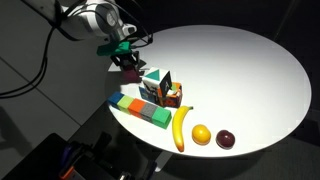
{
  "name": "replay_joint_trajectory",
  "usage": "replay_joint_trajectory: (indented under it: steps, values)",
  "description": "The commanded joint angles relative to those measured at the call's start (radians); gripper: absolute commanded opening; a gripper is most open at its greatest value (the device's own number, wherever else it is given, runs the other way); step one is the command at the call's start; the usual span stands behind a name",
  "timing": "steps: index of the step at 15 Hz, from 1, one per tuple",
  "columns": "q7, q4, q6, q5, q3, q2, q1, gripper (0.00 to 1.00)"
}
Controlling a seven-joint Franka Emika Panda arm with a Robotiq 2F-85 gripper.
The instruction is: Move the pink block from the line of blocks to the left side of the table
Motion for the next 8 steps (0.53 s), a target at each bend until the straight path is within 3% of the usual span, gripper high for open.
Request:
replay_joint_trajectory:
  steps: [1, 8]
  values:
    - [0.074, 0.014, 0.011, 0.025, -0.011, 0.014, 0.008, 0.30]
    - [0.089, -0.003, 0.068, 0.093, 0.011, 0.023, -0.011, 0.33]
